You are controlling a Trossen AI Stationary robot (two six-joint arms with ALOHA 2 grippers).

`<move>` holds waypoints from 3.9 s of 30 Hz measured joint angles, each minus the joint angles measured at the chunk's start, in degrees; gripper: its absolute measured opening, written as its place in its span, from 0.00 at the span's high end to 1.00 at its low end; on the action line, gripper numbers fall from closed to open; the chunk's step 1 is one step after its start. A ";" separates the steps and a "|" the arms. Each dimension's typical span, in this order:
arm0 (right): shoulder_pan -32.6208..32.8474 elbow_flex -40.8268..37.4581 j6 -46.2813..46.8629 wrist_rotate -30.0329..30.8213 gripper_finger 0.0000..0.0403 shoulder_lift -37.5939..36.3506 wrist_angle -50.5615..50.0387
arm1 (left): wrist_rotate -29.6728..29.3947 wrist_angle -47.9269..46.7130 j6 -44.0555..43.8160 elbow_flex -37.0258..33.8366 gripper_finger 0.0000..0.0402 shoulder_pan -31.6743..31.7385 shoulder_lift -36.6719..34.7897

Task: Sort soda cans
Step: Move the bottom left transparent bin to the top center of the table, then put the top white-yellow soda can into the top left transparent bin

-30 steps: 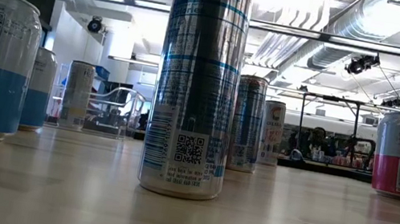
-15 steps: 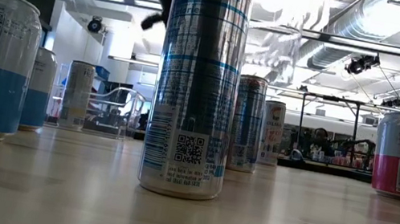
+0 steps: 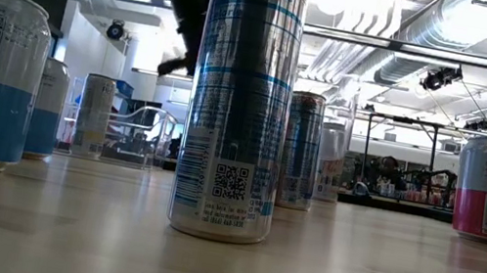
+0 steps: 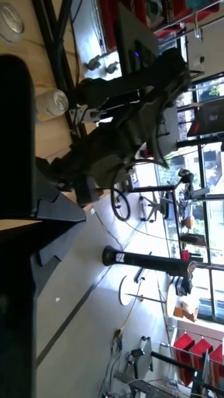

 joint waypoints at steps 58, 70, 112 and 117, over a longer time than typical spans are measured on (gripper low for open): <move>-1.59 -0.02 5.49 7.70 0.81 0.38 -4.87 | 5.66 18.09 -7.46 -9.68 0.48 7.59 -5.05; -7.96 -0.02 14.57 21.01 0.20 13.25 -16.67 | 23.50 40.46 -9.06 -9.68 0.36 11.91 -13.16; -16.66 -0.17 12.63 17.11 0.41 36.20 -21.54 | 30.81 39.23 -2.56 -9.76 0.35 13.36 -17.91; -16.98 -0.13 11.52 17.04 0.41 28.11 -20.21 | 30.22 39.15 3.35 -9.74 0.35 16.31 -22.90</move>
